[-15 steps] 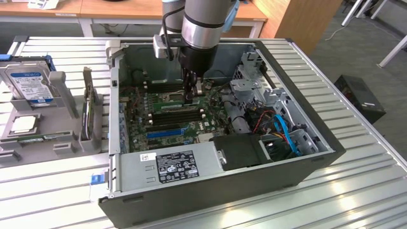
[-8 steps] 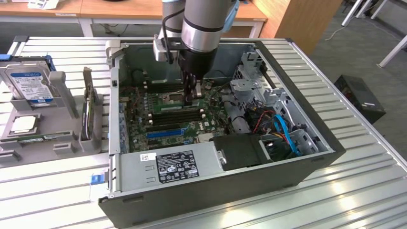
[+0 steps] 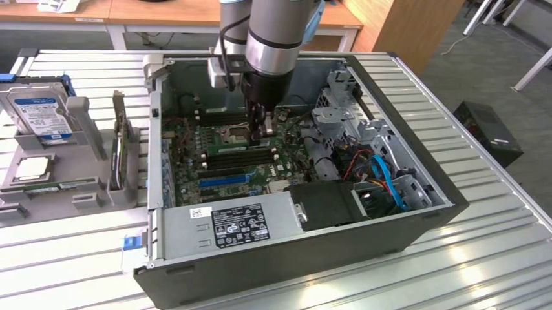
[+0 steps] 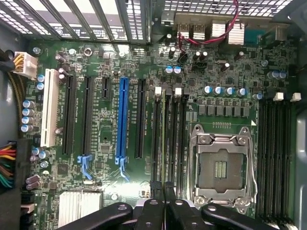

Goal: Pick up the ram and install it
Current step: 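Insert the ram into the slot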

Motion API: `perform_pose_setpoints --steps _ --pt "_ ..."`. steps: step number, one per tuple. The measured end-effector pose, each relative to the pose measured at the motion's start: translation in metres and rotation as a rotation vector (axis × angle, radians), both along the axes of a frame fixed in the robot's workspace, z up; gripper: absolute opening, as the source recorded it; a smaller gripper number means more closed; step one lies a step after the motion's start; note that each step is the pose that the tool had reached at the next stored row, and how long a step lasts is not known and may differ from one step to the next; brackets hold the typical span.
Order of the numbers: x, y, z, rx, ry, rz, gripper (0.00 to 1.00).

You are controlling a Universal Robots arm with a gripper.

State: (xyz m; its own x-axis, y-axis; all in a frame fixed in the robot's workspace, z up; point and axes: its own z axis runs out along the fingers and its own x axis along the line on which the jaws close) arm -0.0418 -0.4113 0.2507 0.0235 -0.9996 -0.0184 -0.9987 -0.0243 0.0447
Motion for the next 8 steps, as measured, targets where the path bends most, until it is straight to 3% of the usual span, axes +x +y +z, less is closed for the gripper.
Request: perform_pose_setpoints --steps 8 --pt "0.0 0.0 -0.0045 -0.0001 0.0001 0.0 0.12"
